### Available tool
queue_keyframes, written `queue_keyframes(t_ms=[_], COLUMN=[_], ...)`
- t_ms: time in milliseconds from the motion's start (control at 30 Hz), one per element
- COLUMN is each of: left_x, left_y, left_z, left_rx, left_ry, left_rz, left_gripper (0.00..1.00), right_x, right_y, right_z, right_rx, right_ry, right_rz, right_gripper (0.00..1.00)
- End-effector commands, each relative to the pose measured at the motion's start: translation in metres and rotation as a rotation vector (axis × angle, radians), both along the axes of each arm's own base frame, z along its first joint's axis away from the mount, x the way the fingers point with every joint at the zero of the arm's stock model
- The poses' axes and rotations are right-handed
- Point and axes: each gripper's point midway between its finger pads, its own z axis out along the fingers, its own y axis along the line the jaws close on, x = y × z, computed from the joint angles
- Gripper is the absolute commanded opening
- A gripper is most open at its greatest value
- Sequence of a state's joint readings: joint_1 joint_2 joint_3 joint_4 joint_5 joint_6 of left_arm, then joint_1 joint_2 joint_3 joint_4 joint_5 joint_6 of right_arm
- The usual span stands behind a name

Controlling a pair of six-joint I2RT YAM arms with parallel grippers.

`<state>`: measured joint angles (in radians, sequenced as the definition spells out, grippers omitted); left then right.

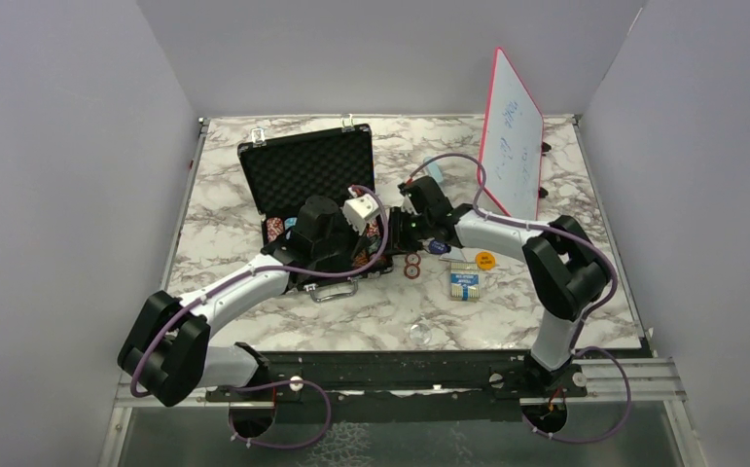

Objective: Pack up texas hold em set

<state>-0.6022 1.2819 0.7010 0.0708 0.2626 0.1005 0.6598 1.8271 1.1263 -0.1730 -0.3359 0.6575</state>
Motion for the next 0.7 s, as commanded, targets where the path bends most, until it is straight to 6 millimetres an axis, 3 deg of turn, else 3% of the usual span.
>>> queue_keyframes(t_ms=[0, 433, 667], left_x=[-0.004, -0.007, -0.004], left_y=[-0.013, -0.013, -0.016], left_z=[0.016, -0.017, -0.022], left_rx=[-0.014, 0.09, 0.106], left_ry=[-0.028, 0.068, 0.063], left_rz=[-0.114, -0.174, -0.2], left_gripper=[0.0, 0.0, 0.0], right_x=[-0.021, -0.036, -0.039], right_y=[-0.01, -0.018, -0.021], right_z=[-0.018, -0.025, -0.028], right_rx=[-0.034, -0.049, -0.053], right_ry=[0.048, 0.082, 0.089], right_rz=[0.025, 0.035, 0.032], right_gripper=[0.28, 0.17, 0.17])
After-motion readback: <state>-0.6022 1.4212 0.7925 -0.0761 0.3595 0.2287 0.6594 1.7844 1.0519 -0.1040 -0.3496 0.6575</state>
